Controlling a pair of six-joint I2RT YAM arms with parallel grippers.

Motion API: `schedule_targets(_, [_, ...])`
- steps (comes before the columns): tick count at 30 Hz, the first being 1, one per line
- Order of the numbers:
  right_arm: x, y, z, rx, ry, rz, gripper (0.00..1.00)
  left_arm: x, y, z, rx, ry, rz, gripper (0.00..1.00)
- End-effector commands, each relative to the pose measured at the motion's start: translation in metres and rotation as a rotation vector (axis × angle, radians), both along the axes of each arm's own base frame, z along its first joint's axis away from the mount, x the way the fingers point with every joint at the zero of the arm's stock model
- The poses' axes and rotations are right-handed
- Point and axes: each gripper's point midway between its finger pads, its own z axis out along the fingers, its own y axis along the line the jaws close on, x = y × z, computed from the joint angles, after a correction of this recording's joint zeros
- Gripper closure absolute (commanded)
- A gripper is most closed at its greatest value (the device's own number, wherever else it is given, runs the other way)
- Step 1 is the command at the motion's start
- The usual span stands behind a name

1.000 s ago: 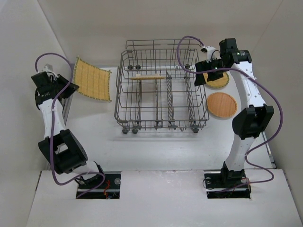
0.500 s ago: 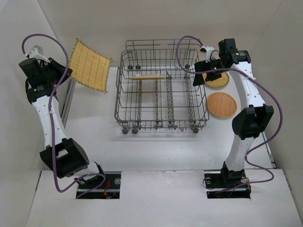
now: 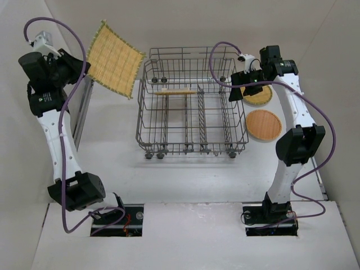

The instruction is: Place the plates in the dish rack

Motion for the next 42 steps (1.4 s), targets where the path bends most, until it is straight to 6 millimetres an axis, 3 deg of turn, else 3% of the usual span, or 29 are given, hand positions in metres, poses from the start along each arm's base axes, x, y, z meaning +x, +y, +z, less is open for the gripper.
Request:
schedule_targets(1, [0.000,0.008,0.034,0.035,-0.115,0.024,0.01,-0.012,-0.036,0.058,0.031,-0.158,-0.106,0.99])
schedule_targets(14, [-0.006,0.006,0.032,0.046,-0.121,0.016,0.01,-0.013,-0.125,0.049,0.011,-0.129,-0.387,0.99])
schedule_targets(28, [-0.012,0.008,0.032,0.057,-0.122,0.001,0.01,-0.015,-0.177,0.042,0.046,-0.148,-0.580,0.99])
schedule_targets(42, [-0.017,0.006,0.032,0.062,-0.110,-0.027,0.01,-0.032,-0.211,0.035,0.385,-0.301,-0.680,0.99])
